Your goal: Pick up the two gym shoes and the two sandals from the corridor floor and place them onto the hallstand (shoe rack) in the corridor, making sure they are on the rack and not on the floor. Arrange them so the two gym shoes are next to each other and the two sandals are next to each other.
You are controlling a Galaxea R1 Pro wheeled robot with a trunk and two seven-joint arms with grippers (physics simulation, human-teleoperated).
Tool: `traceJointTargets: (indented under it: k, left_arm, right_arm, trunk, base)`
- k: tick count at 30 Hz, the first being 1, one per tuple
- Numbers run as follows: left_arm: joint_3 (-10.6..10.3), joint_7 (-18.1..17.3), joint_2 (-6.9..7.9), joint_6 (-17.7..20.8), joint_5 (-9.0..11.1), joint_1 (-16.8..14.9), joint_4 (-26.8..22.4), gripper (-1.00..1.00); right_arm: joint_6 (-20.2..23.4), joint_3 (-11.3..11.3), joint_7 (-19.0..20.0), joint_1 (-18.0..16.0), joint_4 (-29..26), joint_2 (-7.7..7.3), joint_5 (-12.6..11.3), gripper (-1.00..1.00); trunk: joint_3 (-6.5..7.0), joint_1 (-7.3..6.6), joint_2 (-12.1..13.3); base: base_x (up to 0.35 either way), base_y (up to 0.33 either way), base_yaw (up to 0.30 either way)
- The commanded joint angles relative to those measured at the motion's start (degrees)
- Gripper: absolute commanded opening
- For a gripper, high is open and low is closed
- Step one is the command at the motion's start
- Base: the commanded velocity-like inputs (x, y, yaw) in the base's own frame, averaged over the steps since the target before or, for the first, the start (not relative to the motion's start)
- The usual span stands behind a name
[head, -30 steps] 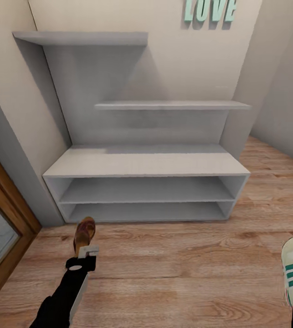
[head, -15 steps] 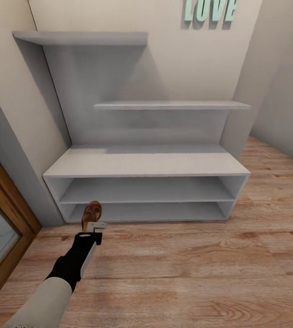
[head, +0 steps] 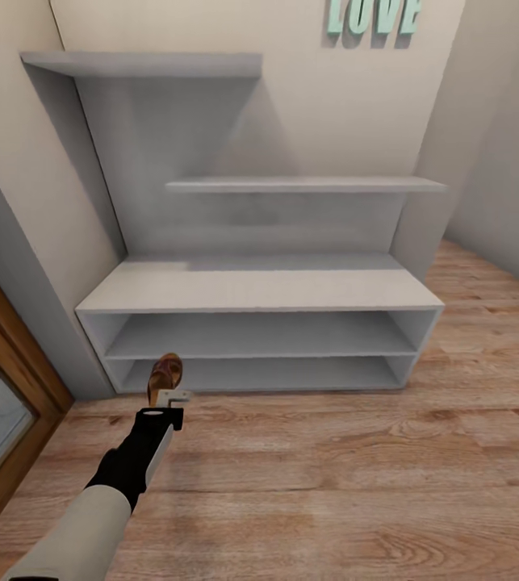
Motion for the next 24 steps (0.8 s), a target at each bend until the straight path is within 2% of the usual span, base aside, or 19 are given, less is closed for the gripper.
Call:
traceJointTargets:
  k: [1,11,24]
  left_arm:
    - [0.0,-0.1,-0.02,0.4,-0.6,-0.1,-0.1,-1.00]
    - [0.0,0.0,0.27,0.4,-0.7,-0.3,-0.1,-1.00]
    - [0.0,0.3,0.37,0.4,-0.7,-4.2,-0.1,-1.00]
  right_arm:
    - [-0.2,0.0,0.0,0.0,0.1,-0.01,-0.6,-1.00]
    - [-0.3,0.0,0.1,0.0,0.0,-0.01,-0.5,-1.00]
    - [-0.4,0.0,0.1,0.0,0.4,0.05,-0.5,-1.00]
  trunk:
    - [-0.13,-0.01,0.0]
    - [-2.81,2.19,-4.0]
    - [-5.97,5.04,-9.2]
  base:
    - [0.000,0.000,0.005]
    - [0.000,0.000,0.001]
    - [0.000,0.000,0.000]
